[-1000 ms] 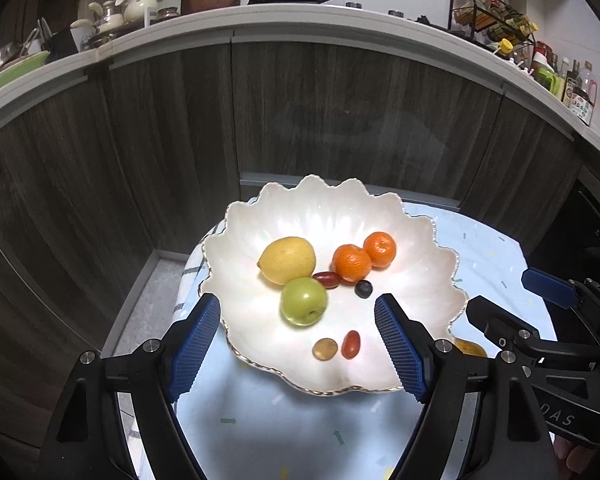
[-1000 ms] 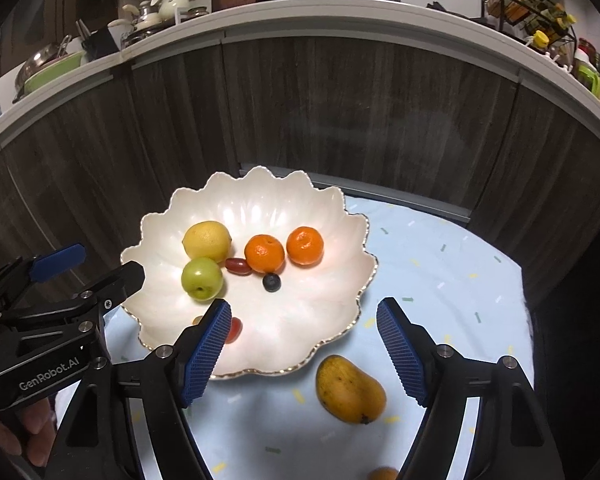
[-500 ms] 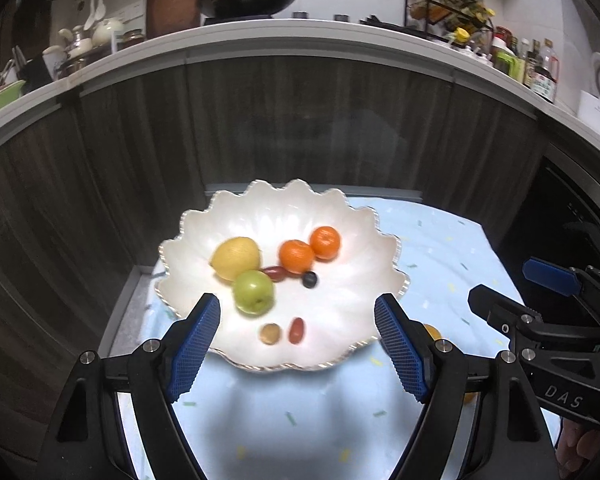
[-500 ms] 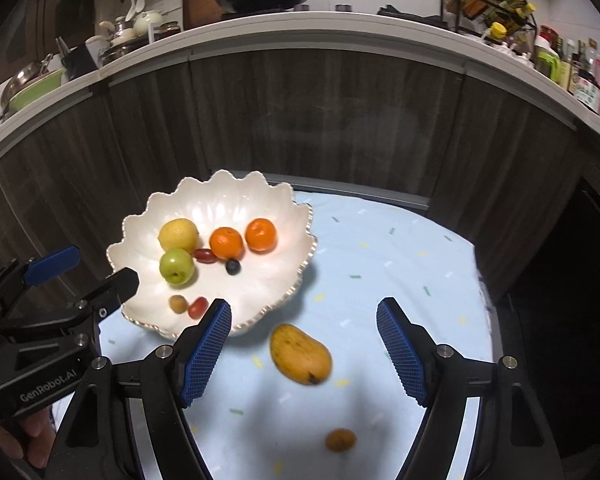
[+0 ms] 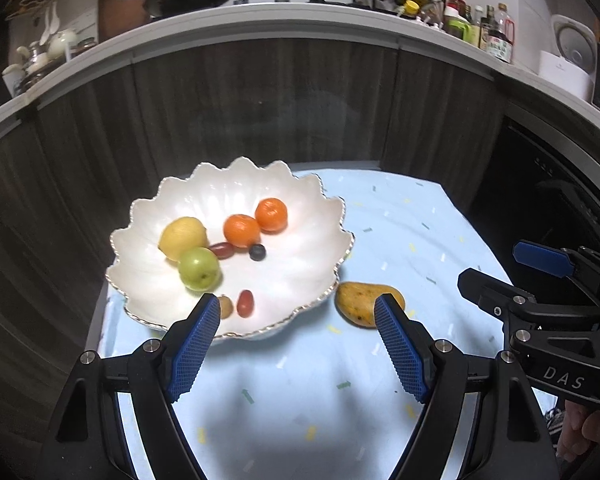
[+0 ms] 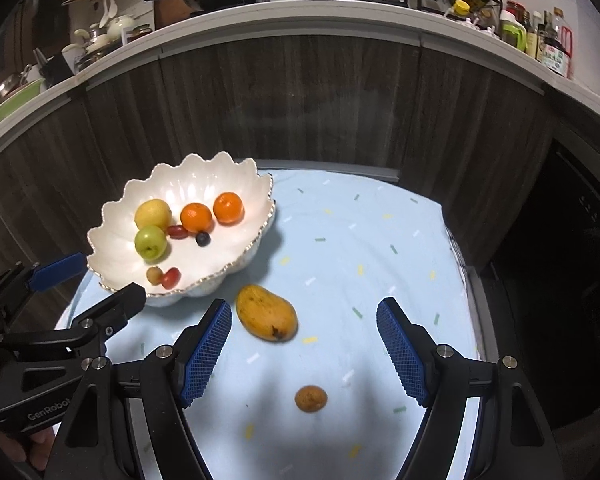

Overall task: Organize fruits
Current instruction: 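Withdraw both open tools from the bowl toward the mango and remaining longan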

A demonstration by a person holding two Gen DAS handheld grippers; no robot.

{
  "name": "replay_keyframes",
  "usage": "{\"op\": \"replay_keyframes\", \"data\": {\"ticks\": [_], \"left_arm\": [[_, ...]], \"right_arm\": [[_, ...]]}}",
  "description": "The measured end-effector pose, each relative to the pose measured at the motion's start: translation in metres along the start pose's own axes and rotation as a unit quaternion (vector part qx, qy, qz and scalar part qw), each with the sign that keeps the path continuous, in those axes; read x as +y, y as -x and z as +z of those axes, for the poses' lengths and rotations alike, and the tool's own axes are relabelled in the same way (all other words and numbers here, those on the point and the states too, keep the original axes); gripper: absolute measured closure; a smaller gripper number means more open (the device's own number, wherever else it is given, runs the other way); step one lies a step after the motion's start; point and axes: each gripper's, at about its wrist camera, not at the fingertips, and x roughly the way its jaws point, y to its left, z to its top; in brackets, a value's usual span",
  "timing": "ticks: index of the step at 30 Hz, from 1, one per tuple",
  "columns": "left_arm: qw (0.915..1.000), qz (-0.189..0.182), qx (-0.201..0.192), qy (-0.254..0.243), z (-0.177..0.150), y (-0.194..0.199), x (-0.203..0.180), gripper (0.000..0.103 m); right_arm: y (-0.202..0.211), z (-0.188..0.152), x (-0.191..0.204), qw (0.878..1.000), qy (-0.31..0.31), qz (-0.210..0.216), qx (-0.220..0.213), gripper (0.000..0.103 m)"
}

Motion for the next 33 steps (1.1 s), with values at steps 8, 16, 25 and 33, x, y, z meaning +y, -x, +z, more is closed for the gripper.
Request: {"op": "replay_keyframes", "data": {"ticks": [8,16,25,33], "left_arm": [[0.9995,-0.015,0.015,-0.022,-0.011,-0.009,-0.012,0.024],[0.9987,-0.024,0.034,-0.03,-0.026,-0.02,-0.021,0.024],[0.9966,-0.046,0.058,-0.036,-0.043,-0.045,-0.025,0.024],[0.9923,-0.084,0.058,-0.07,-0.042,-0.067,-0.035,0.024]], "right_arm": [[-0.006,-0.021,-0.007,1.0,-0.009,-0.011,0.02,0.027],[-0.015,-0.045,-0.013,0.999,-0.018,-0.018,0.045,0.027],[-0.037,-0.068,-0.014,0.997,-0.017,-0.027,0.069,0.028],[-0.047,-0.077,-0.019,0.996,-0.006,-0.053,0.071,0.028]]}}
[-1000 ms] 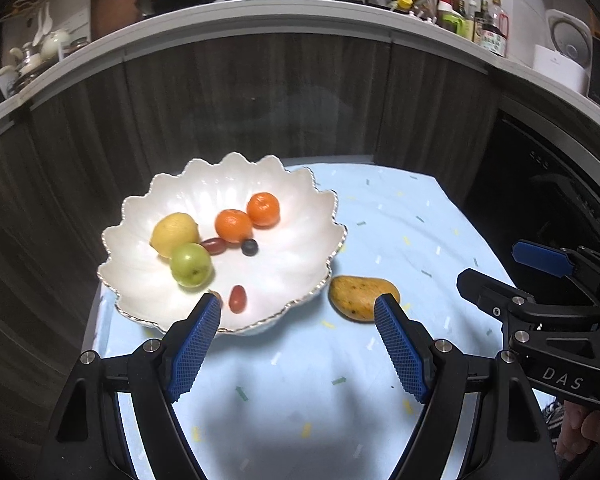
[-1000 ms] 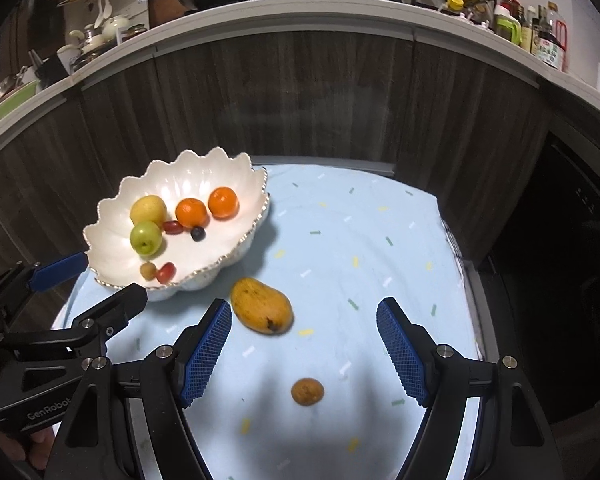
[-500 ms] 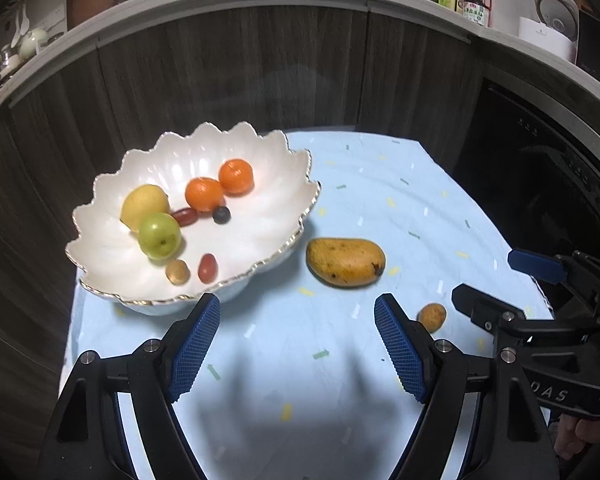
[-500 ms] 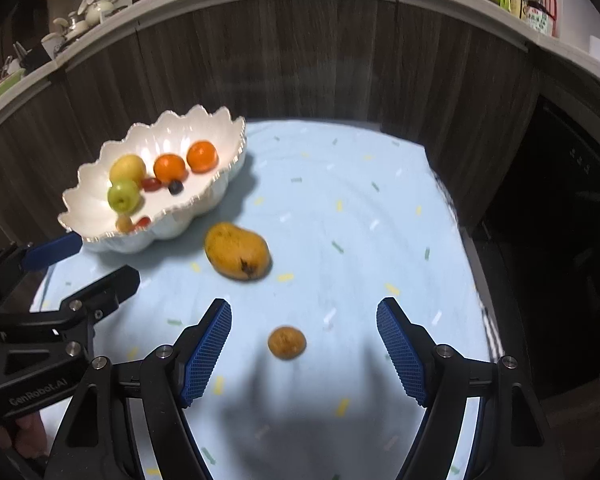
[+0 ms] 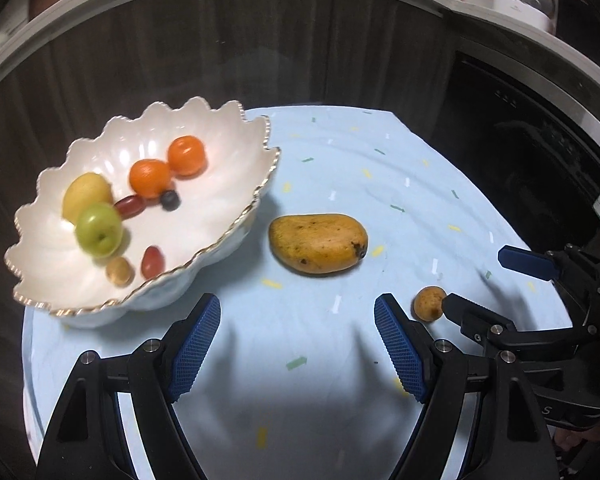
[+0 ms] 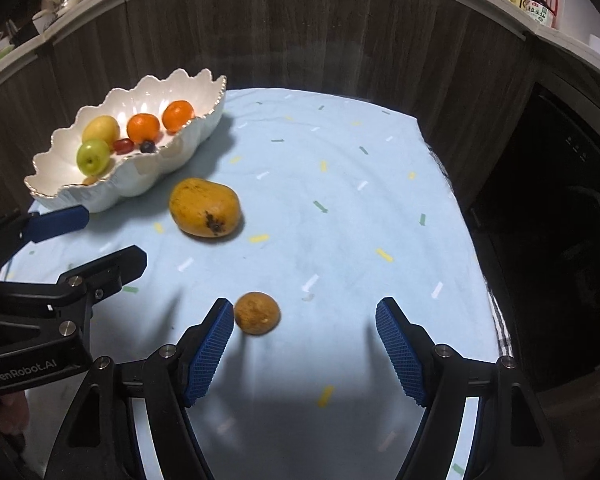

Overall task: Organize fruits
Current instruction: 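Withdraw both open tools from the bowl toward the mango and remaining longan, then move the left tool to the yellow mango while the right tool approaches the brown longan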

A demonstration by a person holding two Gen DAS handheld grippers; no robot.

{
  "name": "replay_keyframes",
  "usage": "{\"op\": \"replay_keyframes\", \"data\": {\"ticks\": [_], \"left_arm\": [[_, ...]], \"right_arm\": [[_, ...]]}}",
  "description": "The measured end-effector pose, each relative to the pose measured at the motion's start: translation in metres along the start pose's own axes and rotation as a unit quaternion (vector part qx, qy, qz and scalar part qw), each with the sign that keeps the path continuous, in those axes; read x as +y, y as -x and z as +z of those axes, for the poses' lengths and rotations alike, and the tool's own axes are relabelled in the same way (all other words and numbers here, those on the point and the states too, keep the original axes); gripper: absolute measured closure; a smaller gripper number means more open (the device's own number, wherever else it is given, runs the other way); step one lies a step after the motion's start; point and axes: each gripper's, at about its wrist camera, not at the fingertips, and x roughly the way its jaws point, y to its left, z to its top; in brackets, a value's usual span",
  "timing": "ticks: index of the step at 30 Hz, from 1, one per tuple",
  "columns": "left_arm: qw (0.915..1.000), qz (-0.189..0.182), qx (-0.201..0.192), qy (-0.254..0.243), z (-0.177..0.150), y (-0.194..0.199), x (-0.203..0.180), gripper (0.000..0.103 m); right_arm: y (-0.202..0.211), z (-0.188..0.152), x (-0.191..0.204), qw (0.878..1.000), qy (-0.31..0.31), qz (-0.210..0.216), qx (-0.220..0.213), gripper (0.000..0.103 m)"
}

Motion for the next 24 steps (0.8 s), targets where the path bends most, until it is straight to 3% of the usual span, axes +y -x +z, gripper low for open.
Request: {"op": "replay_keyframes", "data": {"ticks": [12,15,19,24], "left_arm": [[0.9994,-0.027,0.016,-0.017,0.016,-0.028,0.0,0.016],[0.9993,-0.031,0.015,-0.012,0.018,-0.031,-0.004,0.006],[0.9996,-0.005,0.021,-0.015,0.018,-0.037,-0.01,0.005],[0.9999,0.008,0.015,-0.003,0.018,-0.038,-0.013,0.005]], "right_arm": [[-0.012,-0.005,0.016,1.0,0.016,0.025,-0.004,0.03],[-0.015,-0.006,0.012,1.0,0.005,0.03,-0.006,0.031],[-0.018,-0.008,0.009,0.999,-0.003,0.033,-0.001,0.043],[-0.018,-0.009,0.008,0.999,-0.001,0.038,-0.003,0.044]]}}
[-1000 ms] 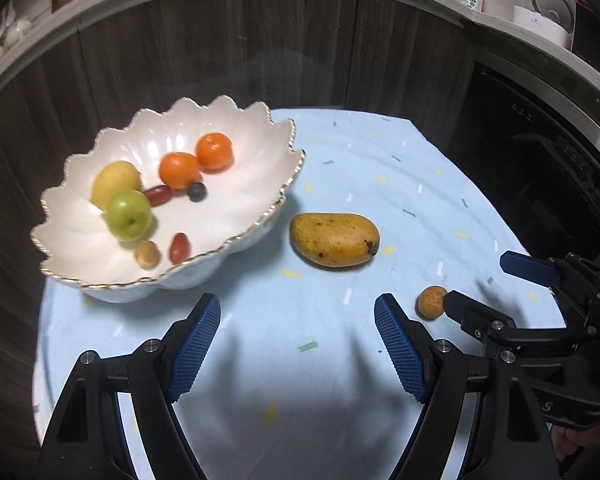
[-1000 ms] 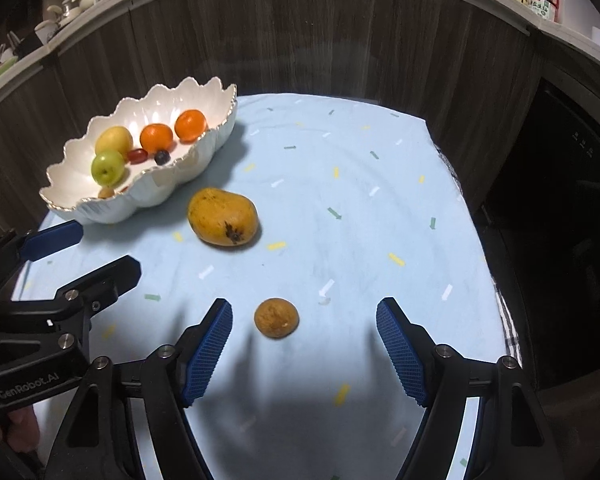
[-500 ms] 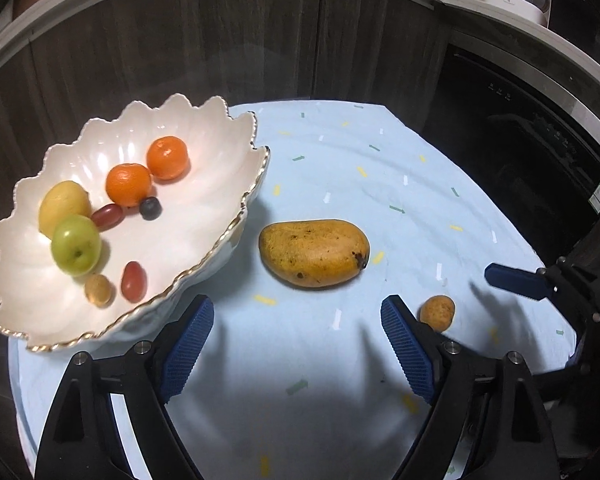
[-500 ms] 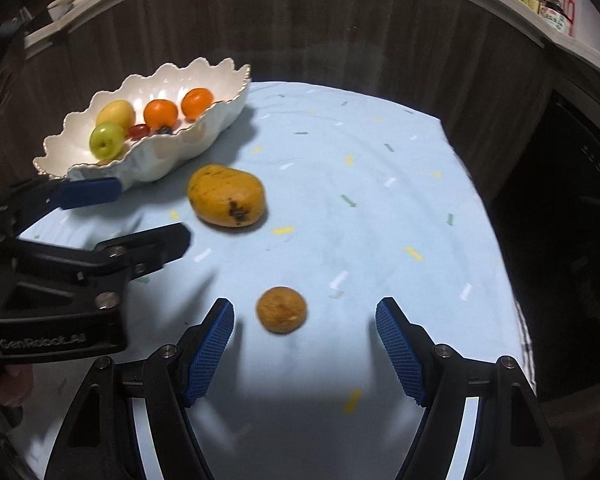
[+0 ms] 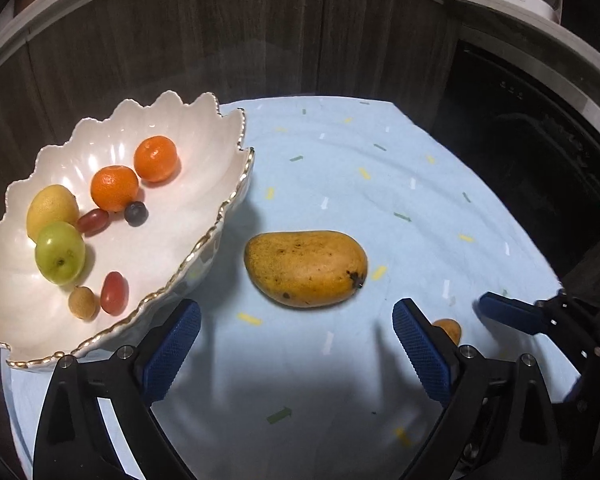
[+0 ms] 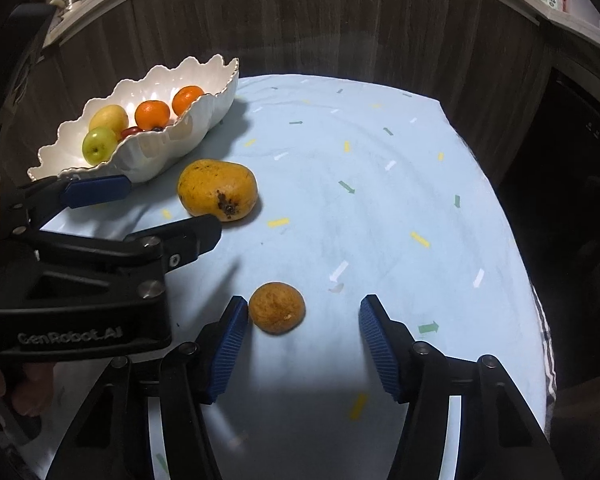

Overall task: Organize fruits
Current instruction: 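Move the left tool to the yellow mango while the right tool approaches the brown longan, then close the left gripper on the mango while the right gripper closes on the longan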

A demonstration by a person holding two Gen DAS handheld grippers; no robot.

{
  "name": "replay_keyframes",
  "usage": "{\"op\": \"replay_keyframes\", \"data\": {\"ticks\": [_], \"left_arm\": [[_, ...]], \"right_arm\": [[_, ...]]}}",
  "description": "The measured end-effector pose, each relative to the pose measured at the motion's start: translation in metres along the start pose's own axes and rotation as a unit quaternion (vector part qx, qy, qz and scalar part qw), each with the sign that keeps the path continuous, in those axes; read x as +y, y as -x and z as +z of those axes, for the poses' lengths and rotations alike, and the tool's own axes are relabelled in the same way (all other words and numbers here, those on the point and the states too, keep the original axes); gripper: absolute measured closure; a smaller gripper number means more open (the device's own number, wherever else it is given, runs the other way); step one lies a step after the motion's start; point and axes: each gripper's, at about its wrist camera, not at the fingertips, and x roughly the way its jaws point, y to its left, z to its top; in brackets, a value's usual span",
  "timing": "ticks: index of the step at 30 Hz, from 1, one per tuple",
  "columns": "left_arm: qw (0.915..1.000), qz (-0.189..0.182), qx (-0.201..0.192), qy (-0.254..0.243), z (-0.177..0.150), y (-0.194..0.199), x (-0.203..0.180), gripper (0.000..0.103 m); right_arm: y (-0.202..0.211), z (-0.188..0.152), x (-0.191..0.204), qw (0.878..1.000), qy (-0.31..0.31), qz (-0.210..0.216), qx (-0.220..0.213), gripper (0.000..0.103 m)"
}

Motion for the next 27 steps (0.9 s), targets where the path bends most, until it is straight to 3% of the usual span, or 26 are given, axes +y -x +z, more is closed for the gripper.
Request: {"op": "replay_keyframes", "data": {"ticks": [11,17,27], "left_arm": [[0.9994,-0.003,0.014,0.032,0.001,-0.016,-0.005,0.013],[0.9996,-0.008,0.012,0.023,0.01,-0.024,-0.012,0.013],[0.9996,-0.005,0.02,0.018,0.016,-0.033,-0.013,0.014]], "right_arm": [[0.005,0.0,-0.001,0.999,0.027,-0.008,-0.026,0.044],[0.004,0.003,-0.002,0.998,0.039,-0.002,-0.039,0.045],[-0.012,0.004,0.003,0.998,0.039,0.04,-0.013,0.067]]}}
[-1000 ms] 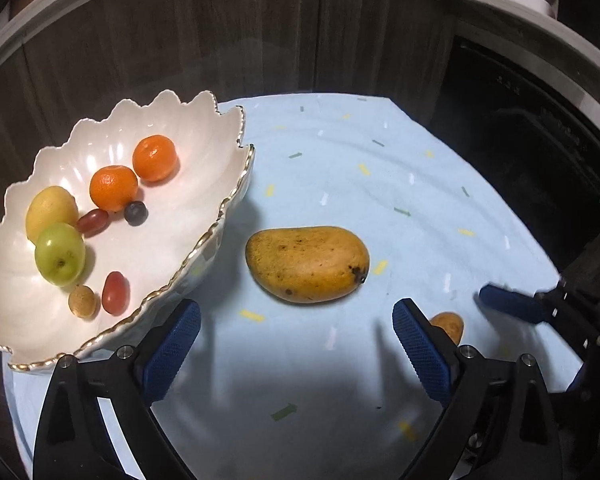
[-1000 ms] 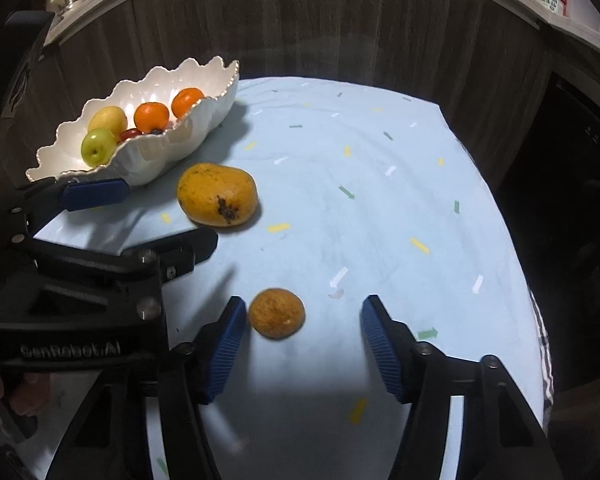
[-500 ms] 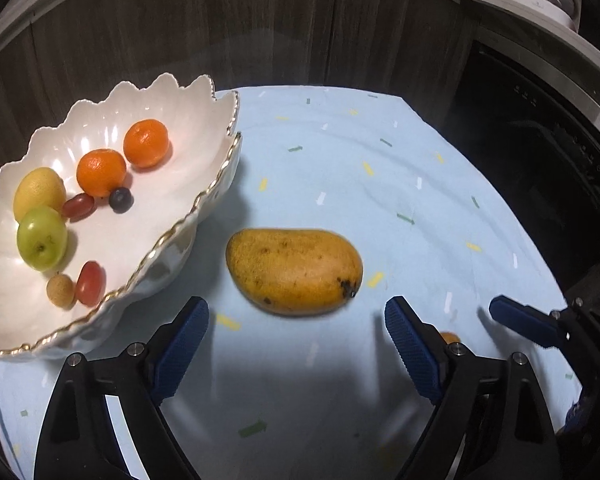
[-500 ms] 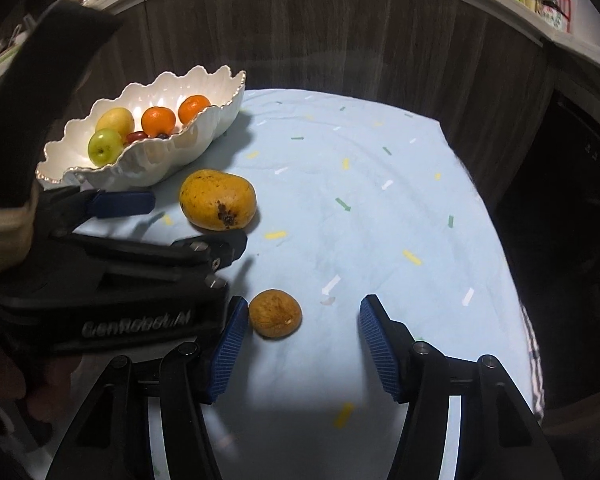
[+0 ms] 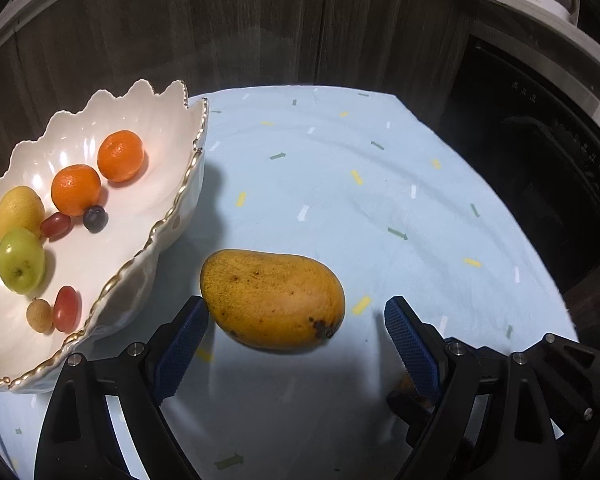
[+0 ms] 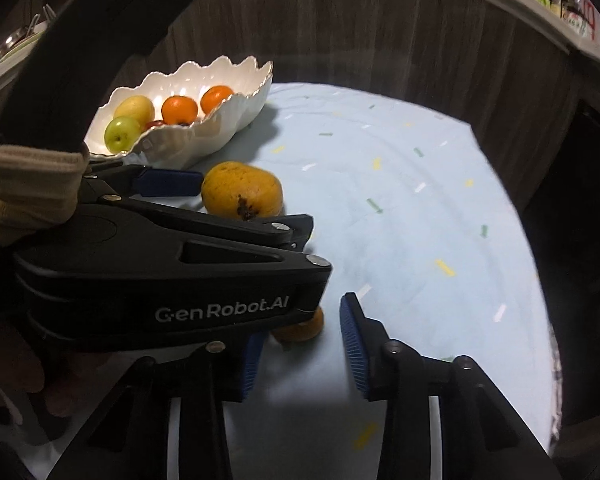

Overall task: Organize fruits
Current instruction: 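Close the left gripper on the mango while the right gripper closes on the longan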

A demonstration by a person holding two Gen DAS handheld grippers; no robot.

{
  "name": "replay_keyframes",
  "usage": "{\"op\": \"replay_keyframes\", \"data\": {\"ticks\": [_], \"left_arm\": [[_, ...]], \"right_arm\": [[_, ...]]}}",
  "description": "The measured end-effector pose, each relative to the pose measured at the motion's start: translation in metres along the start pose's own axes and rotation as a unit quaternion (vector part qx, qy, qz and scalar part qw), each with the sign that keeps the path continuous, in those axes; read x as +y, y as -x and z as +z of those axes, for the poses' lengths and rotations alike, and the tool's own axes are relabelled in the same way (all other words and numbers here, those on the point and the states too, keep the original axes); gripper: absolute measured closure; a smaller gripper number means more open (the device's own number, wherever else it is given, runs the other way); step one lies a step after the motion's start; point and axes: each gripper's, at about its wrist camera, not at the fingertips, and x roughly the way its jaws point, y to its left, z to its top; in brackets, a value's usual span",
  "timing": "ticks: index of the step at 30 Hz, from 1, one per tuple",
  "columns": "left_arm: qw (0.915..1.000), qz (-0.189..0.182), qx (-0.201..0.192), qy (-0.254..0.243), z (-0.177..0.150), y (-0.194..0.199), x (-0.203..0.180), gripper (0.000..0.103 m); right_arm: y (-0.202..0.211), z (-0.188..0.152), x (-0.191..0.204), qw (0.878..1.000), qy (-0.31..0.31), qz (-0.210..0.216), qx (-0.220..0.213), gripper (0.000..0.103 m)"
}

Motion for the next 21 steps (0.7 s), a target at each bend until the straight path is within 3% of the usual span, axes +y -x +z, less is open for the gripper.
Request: {"op": "replay_keyframes", "data": {"ticks": [7,10,21], "left_arm": [[0.9999,0.01,0.012,0.007,-0.0014,-0.008,0.0045,0.027],[0.9997,0.022,0.007,0.002,-0.0025,-0.0077,0.0034,0.038],[0.9997,0.022,0.004,0.003,-0.0065,-0.0034,0.0054,0.04]], "right_arm": [[0.0005,-0.0005,-0.0032,1.0,-0.012,-0.002,0.002,0.074],[0.0008,-0.0012,-0.0021,1.0,-0.01,-0.004,0.003,0.074],[0.0026,-0.0025,-0.0076,1.0,-0.018,-0.018,0.004,0.075]]}}
